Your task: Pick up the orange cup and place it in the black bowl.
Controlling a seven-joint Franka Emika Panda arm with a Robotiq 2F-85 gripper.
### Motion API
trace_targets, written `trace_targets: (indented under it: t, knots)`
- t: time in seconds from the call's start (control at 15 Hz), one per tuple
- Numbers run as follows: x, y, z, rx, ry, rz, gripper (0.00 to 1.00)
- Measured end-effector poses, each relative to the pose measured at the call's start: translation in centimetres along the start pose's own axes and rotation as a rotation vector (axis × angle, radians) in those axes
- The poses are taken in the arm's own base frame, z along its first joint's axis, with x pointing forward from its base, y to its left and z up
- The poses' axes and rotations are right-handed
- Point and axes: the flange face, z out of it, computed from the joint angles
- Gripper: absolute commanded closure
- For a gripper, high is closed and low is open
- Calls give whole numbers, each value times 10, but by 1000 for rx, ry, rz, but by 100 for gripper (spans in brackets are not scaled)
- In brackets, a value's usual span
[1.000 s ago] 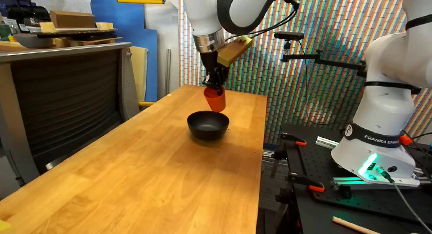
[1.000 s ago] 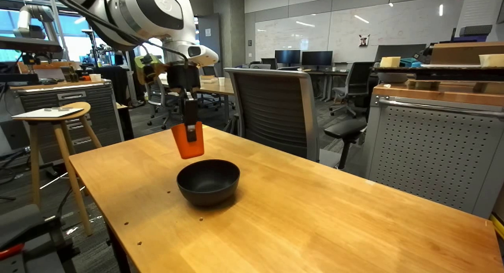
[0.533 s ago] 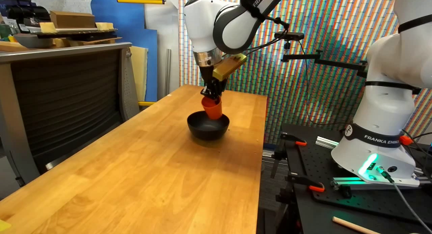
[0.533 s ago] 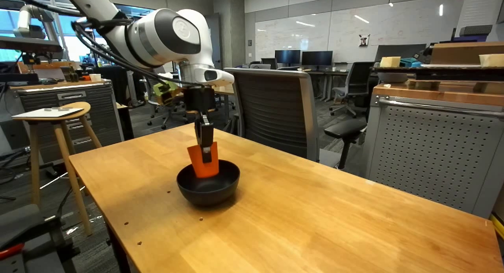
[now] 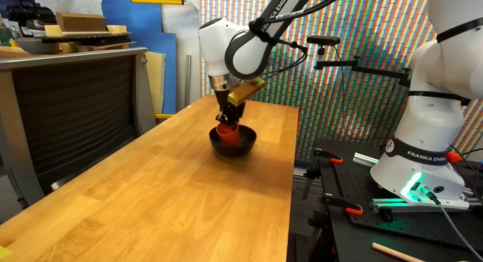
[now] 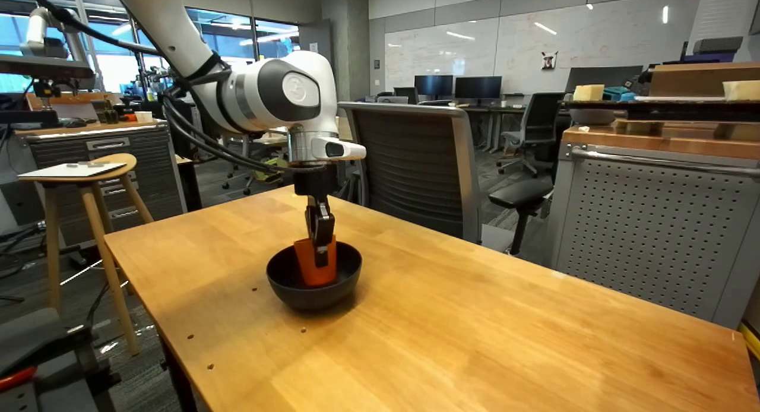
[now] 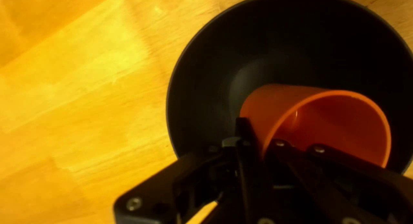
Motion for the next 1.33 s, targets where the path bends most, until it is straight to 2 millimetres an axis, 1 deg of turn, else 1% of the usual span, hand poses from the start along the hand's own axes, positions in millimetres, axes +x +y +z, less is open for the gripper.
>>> trace_targets:
  t: [0.13, 0.2, 0.27, 0.33, 0.4, 0.47, 0.53, 0.6, 0.67, 0.87, 1.07, 1.2, 1.33]
  knots:
    - [3, -5, 8, 25, -16, -10, 56]
    - [4, -7, 10, 35, -26, -18, 47]
    - [3, -9, 11, 44, -33, -30, 40]
    - [2, -11, 11, 49, -35, -42, 31]
    - [1, -14, 8, 53, -34, -56, 24]
    - [-1, -18, 4, 56, -30, -69, 18]
    - [-3, -21, -2, 58, -22, -79, 9]
    - [-6, -24, -11, 60, -11, -88, 2]
    - [-10, -27, -24, 60, 0, -98, 0]
    - [-30, -23, -73, 30, 45, -137, 0]
    - [-55, -7, -123, -19, 80, -152, 0]
    - [-76, 2, -154, -53, 96, -170, 0]
    - [-101, 6, -186, -86, 104, -198, 0]
